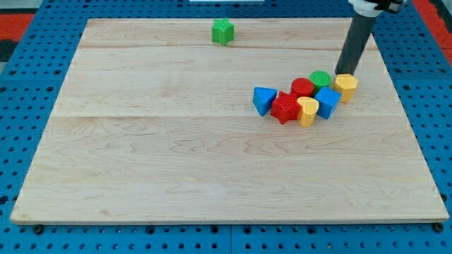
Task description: Place the green circle to the top right of the yellow heart
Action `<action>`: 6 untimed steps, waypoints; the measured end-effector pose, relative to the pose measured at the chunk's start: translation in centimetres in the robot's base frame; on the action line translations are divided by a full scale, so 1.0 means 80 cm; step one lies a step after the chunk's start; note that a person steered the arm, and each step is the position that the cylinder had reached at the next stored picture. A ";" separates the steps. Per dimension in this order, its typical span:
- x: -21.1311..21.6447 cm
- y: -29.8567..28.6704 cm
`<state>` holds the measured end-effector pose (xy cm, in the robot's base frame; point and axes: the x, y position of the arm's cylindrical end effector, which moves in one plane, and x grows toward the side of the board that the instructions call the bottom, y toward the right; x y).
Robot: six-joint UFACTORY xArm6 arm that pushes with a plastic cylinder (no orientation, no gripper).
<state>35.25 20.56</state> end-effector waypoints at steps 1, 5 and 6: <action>-0.007 0.001; 0.010 -0.069; 0.017 -0.079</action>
